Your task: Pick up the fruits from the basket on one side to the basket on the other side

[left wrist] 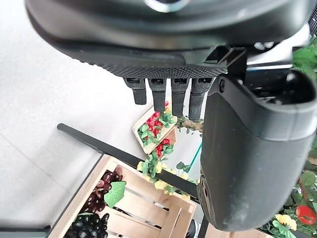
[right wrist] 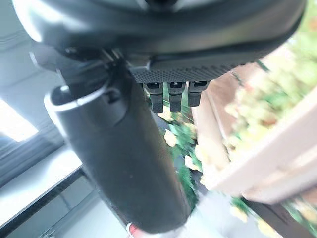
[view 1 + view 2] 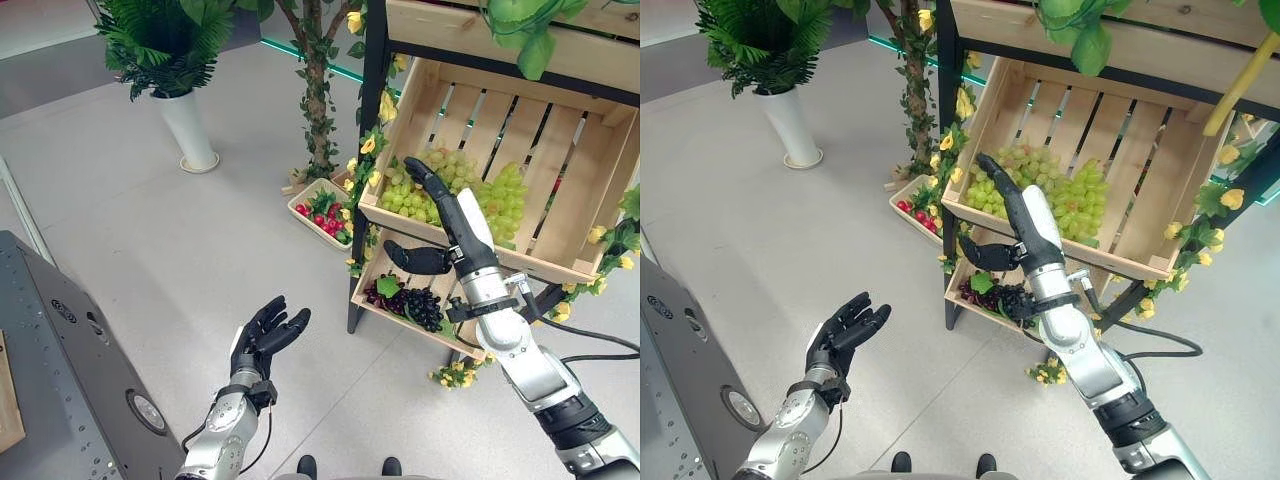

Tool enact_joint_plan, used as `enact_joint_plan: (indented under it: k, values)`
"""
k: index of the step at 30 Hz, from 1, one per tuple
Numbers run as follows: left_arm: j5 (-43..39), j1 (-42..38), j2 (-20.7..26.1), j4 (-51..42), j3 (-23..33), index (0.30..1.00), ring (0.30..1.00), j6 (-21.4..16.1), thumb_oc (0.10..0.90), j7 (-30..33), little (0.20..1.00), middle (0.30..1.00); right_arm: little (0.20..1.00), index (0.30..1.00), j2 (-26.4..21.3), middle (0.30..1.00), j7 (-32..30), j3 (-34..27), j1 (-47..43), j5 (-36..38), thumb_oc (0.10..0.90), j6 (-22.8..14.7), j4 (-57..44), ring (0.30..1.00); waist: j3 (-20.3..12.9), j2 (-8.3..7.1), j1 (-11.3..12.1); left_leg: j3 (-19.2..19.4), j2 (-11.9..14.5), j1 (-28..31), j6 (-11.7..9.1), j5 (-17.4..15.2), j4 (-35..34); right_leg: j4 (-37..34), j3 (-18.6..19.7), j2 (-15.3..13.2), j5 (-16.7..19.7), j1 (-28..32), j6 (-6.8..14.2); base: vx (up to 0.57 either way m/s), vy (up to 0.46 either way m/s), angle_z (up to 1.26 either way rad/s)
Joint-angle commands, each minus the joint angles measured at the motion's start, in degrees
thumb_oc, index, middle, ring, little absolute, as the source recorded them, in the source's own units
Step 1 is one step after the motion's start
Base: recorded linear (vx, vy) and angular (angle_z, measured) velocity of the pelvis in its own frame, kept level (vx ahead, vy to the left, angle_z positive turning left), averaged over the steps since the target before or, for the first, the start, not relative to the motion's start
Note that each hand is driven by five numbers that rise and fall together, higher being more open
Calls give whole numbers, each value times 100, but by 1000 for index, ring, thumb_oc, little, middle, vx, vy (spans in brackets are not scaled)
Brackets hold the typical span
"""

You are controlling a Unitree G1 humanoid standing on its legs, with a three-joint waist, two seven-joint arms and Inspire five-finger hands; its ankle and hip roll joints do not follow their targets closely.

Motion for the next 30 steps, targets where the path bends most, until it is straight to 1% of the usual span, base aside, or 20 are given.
enact_joint_plan:
  k: [1, 2, 4, 5, 7, 8, 9, 10, 11, 13, 16, 22, 25, 28, 30]
  values:
    - [190, -293, 80, -402, -1, 900, 900, -584, 800, -39, 900, 900, 900, 900, -281, 900, -783, -69, -502, -869, 800, -1172, -661, 900, -345, 14, 96, 57, -43, 278, 142, -708, 50, 38, 23, -85, -168, 283, -177, 0, 0, 0]
    - [183, -287, 88, -404, 3, 900, 900, -583, 800, -47, 900, 900, 900, 900, -307, 900, -779, -50, -490, -929, 800, -1200, -677, 900, -348, 15, 98, 55, -43, 274, 141, -707, 50, 38, 20, -87, -168, 280, -174, 0, 0, 0]
    - [155, -245, 131, -357, 8, 900, 900, -630, 800, -113, 900, 900, 900, 900, -460, 900, -720, 138, -397, -1104, 800, -1404, -716, 900, -361, 13, 119, 37, -52, 257, 141, -708, 50, 38, 3, -90, -175, 272, -157, 0, 0, 0]
    - [151, -235, 137, -360, 7, 900, 900, -633, 800, -116, 900, 900, 900, 900, -478, 900, -711, 171, -376, -1118, 800, -1435, -722, 900, -362, 13, 120, 34, -53, 254, 141, -707, 50, 38, 2, -91, -176, 270, -156, 0, 0, 0]
    - [131, -202, 171, -355, 2, 900, 900, -643, 800, -133, 900, 900, 900, 900, -583, 900, -565, 378, -216, -1201, 800, -1678, -754, 900, -360, 10, 128, 20, -57, 237, 145, -701, 50, 38, -14, -96, -177, 260, -143, 0, 0, 0]
    - [129, -196, 178, -360, -2, 900, 900, -640, 800, -132, 900, 900, 900, 900, -594, 900, -536, 415, -188, -1202, 800, -1726, -753, 900, -359, 10, 128, 17, -58, 236, 147, -702, 50, 38, -18, -97, -177, 258, -141, 0, 0, 0]
    - [133, -191, 190, -340, -23, 900, 900, -664, 800, -109, 900, 900, 900, 900, -613, 900, -431, 552, -109, -1122, 800, -1869, -727, 900, -353, 7, 128, 8, -62, 227, 155, -699, 50, 38, -20, -96, -178, 255, -139, 0, 0, 0]
    - [135, -189, 191, -329, -25, 900, 900, -678, 800, -106, 900, 900, 900, 900, -613, 900, -418, 583, -87, -1116, 800, -1904, -717, 900, -353, 7, 127, 7, -62, 226, 156, -699, 50, 38, -22, -97, -178, 254, -139, 0, 0, 0]
    - [186, -182, 194, -294, -25, 900, 900, -723, 800, -66, 900, 900, 900, 900, -621, 900, -351, 699, -1, -1099, 800, -2083, -661, 900, -351, 7, 130, -8, -67, 217, 163, -699, 50, 38, -29, -97, -179, 251, -142, 0, 0, 0]
    - [384, -194, 187, -193, -81, 900, 900, -796, 800, 35, 900, 900, 900, 900, -583, 900, -220, 876, 93, -970, 800, -2174, -539, 900, -340, 5, 138, -43, -77, 209, 169, -701, 50, 38, -39, -93, -185, 259, -144, 0, 0, 0]
    - [527, -228, 155, -62, -202, 900, 900, -906, 800, 162, 900, 900, 900, 900, -510, 900, -68, 1078, 133, -875, 800, -2200, -381, 900, -328, -7, 150, -67, -80, 198, 168, -696, 50, 38, -73, -97, -192, 268, -148, -6, -26, 1]
    - [615, -191, -13, 169, -249, 900, 900, -1191, 800, 370, 900, 900, 900, 900, -206, 900, 111, 1320, 303, -382, 800, -2037, -93, 900, -278, -51, 215, -187, -106, 147, 166, -664, 50, 38, -191, -97, -198, 288, -163, -7, -57, 4]
    - [722, -136, -22, 78, -197, 900, 900, -1214, 800, 416, 900, 900, 900, 900, -43, 900, 147, 1320, 410, -49, 800, -1840, -77, 900, -259, -50, 250, -249, -108, 130, 167, -641, 50, 38, -251, -82, -221, 318, -185, 9, -74, 7]
    - [777, -103, 15, 19, -147, 900, 900, -1215, 800, 467, 900, 900, 900, 900, 67, 900, 175, 1312, 487, 63, 800, -1841, -16, 900, -248, -48, 285, -299, -100, 118, 158, -607, 50, 53, -353, -57, -262, 365, -217, 25, -122, 16]
    - [757, -70, 84, 10, -65, 900, 900, -1169, 800, 436, 900, 900, 900, 900, 135, 900, 359, 1321, 520, 86, 800, -1807, -5, 900, -223, -34, 326, -367, -81, 111, 147, -564, 50, 299, -458, -23, -425, 335, -260, 22, -184, 9]
